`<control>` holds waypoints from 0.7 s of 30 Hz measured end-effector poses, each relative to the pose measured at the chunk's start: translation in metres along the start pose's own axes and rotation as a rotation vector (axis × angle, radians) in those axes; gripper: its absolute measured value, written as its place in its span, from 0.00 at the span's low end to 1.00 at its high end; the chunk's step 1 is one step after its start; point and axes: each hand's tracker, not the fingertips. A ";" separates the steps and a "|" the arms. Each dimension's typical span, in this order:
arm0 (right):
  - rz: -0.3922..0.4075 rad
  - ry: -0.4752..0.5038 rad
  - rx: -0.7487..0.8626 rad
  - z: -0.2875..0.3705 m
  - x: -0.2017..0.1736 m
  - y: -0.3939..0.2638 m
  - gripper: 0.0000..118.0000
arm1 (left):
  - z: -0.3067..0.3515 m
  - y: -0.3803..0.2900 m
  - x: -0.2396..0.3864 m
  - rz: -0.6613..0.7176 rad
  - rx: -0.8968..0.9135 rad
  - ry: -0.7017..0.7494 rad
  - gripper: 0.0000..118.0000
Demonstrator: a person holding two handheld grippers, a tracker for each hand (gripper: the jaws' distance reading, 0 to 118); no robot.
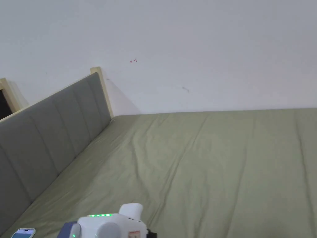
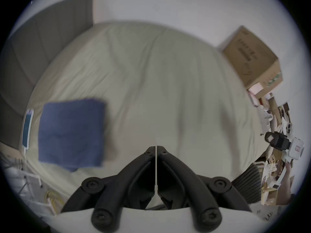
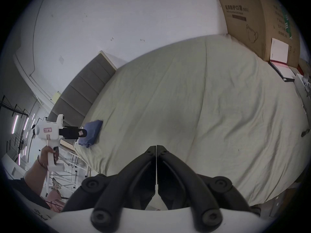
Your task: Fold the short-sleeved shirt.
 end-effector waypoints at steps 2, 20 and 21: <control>0.057 -0.020 0.064 0.012 -0.006 0.004 0.00 | 0.015 -0.002 0.042 -0.002 0.163 -0.048 0.00; 0.326 -0.407 0.899 0.091 -0.053 0.015 0.00 | 0.087 -0.042 0.187 -0.114 0.997 0.255 0.01; 0.333 -0.407 0.901 0.089 -0.052 0.016 0.00 | 0.085 -0.043 0.188 -0.118 1.002 0.261 0.01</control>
